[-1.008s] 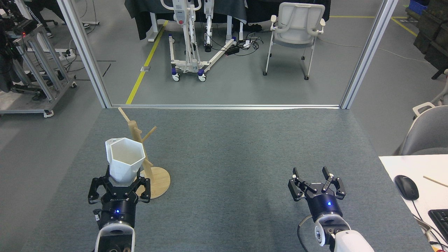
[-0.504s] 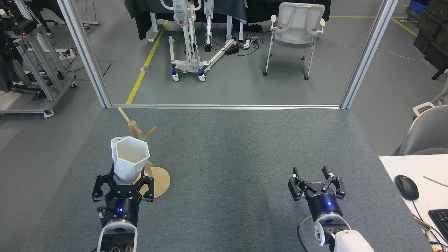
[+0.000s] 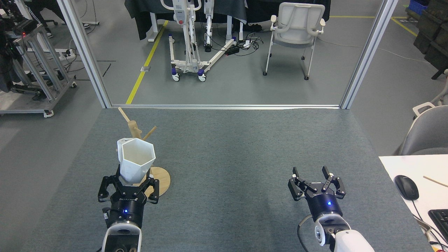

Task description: Hang cup on storage rack

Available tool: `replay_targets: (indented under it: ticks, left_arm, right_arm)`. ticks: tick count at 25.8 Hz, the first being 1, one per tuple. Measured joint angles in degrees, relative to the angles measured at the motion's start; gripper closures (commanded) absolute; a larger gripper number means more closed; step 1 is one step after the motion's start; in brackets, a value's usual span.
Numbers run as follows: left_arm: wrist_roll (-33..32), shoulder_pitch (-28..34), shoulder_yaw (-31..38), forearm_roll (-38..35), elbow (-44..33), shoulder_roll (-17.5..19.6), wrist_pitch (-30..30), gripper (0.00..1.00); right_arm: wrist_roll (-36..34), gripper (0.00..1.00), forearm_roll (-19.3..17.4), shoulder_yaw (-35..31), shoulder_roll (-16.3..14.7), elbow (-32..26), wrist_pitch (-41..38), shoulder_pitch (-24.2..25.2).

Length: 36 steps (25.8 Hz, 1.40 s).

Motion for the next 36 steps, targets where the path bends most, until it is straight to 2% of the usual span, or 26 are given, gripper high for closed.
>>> replay_targets:
  ticks: [36]
  left_arm:
    - [0.87,-2.34,-1.1,0.0,3.26,-0.22,-0.36,0.55]
  right_arm:
    - [0.2,0.01,-0.18,0.36,-0.07,0.79,-0.46,-0.09]
